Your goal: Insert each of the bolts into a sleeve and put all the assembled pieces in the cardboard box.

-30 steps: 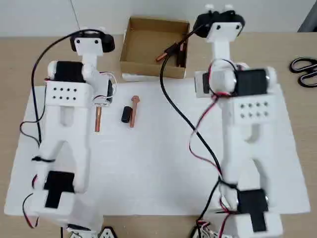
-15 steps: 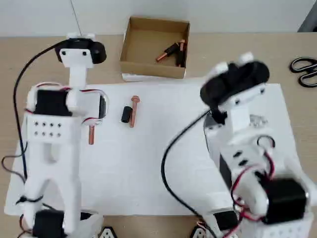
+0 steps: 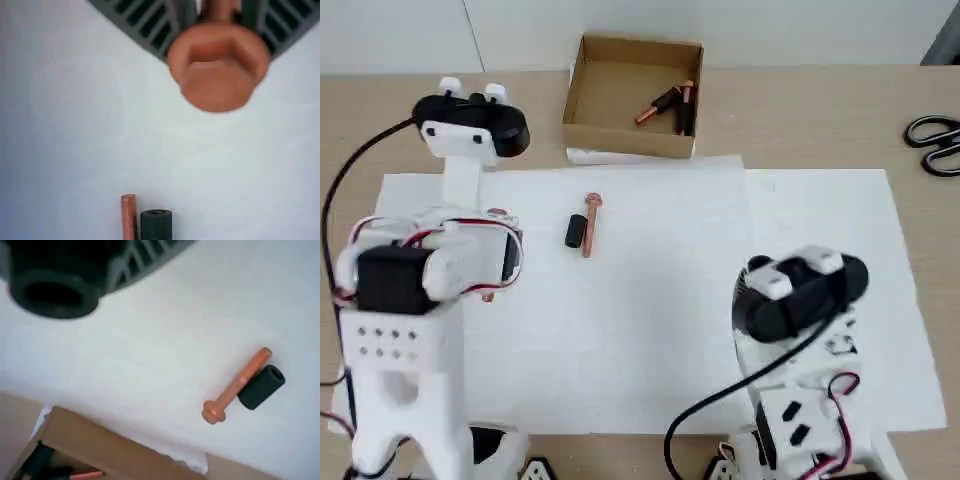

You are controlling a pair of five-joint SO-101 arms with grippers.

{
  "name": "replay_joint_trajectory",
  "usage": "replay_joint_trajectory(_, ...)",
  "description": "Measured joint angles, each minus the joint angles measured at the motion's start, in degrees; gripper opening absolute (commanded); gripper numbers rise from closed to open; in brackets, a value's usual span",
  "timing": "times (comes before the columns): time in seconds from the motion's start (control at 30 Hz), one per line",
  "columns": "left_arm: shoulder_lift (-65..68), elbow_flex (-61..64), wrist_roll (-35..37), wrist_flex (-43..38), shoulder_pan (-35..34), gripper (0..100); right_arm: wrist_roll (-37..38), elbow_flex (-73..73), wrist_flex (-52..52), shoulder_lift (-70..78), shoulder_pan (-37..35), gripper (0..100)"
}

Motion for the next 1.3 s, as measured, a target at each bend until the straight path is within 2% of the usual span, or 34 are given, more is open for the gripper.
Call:
replay_joint_trajectory(0.23,-3.78,0.00,0.00,0.00,0.00,1,-1.32,8.35,0.35,-8.26,1.76,0.3)
replay_joint_trajectory(0.43,-3.96,0.00,2.81,-5.89,1.23,1,-15.74,13.19,-4.31,-8.53,1.93,0.3)
replay_joint_trajectory(0.53,-3.96,0.26,4.57,-11.08,4.84,1,-18.11,14.33,-5.54,-8.70,1.85,0.4)
replay_joint_trajectory(0.63,-3.96,1.93,4.84,-16.79,10.73,1,-17.85,16.97,-7.30,-8.62,-2.11,0.4)
replay_joint_trajectory(0.7,-3.96,4.04,4.84,-21.27,13.89,1,-14.77,18.11,-8.53,-8.70,-6.07,0.4)
replay_joint_trajectory(0.87,-3.96,8.44,5.01,-30.77,17.93,1,-9.93,20.75,-13.01,-8.88,-12.04,0.4)
replay_joint_trajectory(1.2,-3.96,8.62,5.01,-37.80,24.35,1,-9.58,27.08,-23.12,-8.70,-15.38,0.4)
replay_joint_trajectory(1.3,-3.96,8.62,7.03,-39.47,25.93,1,-9.49,30.59,-27.78,-8.62,-15.38,0.4)
